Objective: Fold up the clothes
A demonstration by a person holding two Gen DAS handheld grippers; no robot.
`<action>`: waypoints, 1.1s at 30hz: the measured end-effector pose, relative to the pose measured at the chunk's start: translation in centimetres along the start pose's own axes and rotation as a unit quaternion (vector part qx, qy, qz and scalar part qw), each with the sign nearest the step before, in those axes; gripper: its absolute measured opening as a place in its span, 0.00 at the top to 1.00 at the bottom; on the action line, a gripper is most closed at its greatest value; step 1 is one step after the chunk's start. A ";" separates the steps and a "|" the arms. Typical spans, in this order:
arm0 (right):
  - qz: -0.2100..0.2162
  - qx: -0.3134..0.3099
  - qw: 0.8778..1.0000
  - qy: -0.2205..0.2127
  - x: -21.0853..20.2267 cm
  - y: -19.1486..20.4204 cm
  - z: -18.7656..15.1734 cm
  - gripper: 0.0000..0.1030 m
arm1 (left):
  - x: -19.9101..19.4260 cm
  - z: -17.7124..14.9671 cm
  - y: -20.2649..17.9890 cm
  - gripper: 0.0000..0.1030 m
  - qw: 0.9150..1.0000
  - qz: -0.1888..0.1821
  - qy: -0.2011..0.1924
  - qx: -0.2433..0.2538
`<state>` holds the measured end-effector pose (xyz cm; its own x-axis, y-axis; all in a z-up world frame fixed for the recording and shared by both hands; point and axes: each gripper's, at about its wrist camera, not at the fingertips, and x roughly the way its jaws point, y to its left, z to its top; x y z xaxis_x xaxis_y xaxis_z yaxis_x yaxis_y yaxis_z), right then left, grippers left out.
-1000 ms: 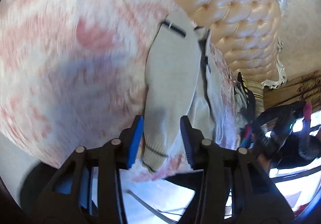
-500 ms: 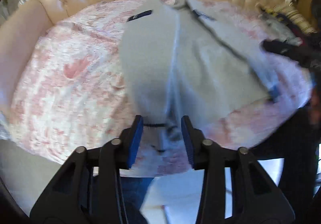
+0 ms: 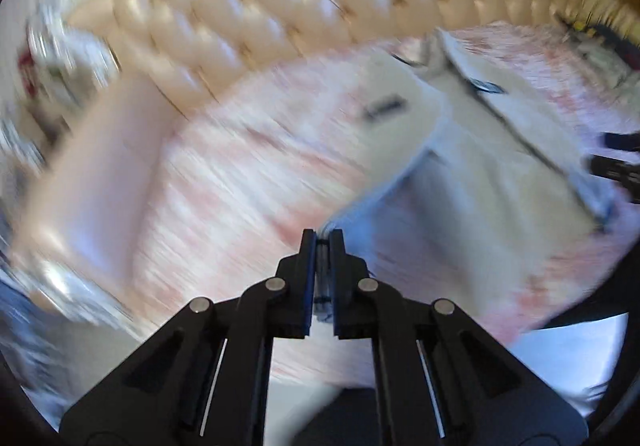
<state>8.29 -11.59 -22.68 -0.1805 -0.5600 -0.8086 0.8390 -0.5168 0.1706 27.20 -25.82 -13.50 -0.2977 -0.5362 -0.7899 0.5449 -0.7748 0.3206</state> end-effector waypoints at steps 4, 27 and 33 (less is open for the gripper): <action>-0.001 0.000 1.000 -0.001 -0.1 0.1 0.3 0.20 | -0.5 7.0 5.5 0.93 0.988 0.110 -0.062 0.095; -0.024 -0.020 0.999 0.020 1.2 1.7 3.6 0.20 | 12.8 -8.8 13.7 0.92 0.999 0.025 -0.031 0.035; -0.013 -0.031 0.999 0.020 2.2 3.4 4.6 0.20 | 10.2 -12.5 15.2 0.75 0.981 -0.145 -0.016 -0.128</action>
<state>8.40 -17.57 -21.24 -0.1837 -0.5198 -0.8343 0.8641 -0.4899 0.1150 42.20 -38.90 -23.22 -0.4910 -0.3192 -0.8105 0.6119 -0.7886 -0.0601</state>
